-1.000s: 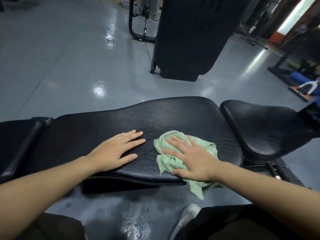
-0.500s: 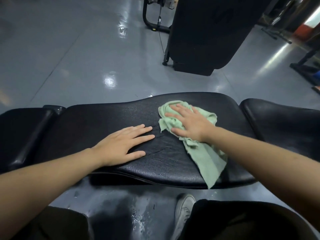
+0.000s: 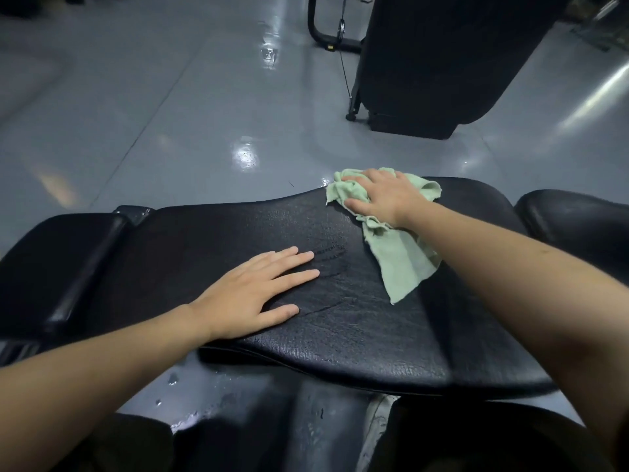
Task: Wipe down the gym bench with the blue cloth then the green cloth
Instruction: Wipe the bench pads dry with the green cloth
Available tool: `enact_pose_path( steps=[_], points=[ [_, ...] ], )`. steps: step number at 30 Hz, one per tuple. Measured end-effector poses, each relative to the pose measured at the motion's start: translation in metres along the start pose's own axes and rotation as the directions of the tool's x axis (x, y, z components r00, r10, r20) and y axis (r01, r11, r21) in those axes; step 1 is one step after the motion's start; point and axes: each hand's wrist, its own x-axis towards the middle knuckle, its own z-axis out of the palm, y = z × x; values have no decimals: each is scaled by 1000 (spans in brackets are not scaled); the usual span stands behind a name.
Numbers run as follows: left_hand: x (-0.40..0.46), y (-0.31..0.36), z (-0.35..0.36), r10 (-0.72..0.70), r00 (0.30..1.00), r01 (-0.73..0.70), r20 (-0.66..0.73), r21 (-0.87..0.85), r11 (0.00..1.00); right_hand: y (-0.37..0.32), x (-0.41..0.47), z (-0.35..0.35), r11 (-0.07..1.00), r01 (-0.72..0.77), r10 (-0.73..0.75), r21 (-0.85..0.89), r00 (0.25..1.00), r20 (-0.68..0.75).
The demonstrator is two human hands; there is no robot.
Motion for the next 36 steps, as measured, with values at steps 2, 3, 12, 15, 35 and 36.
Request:
enact_pose_path(
  steps=[2, 3, 12, 15, 35, 36],
  points=[
    [-1, 0, 1, -3, 1000, 3, 6, 1, 1000, 1, 5, 0, 1000, -9, 9, -6, 1000, 6],
    [-2, 0, 1, -6, 1000, 6, 5, -1, 1000, 1, 7, 0, 1000, -10, 10, -9, 1000, 8],
    [-14, 5, 4, -59, 998, 59, 8, 12, 998, -15, -28, 1, 999, 27, -28, 34, 999, 27],
    [-29, 6, 4, -80, 997, 80, 24, 14, 997, -26, -61, 1, 997, 76, -78, 33, 996, 53],
    [-101, -36, -12, -92, 993, 87, 74, 63, 994, -103, -229, 23, 968, 250, -249, -40, 968, 20],
    [-106, -41, -12, -98, 993, 94, 69, 64, 994, -107, -229, 24, 965, 257, -257, -47, 966, 16]
  ],
)
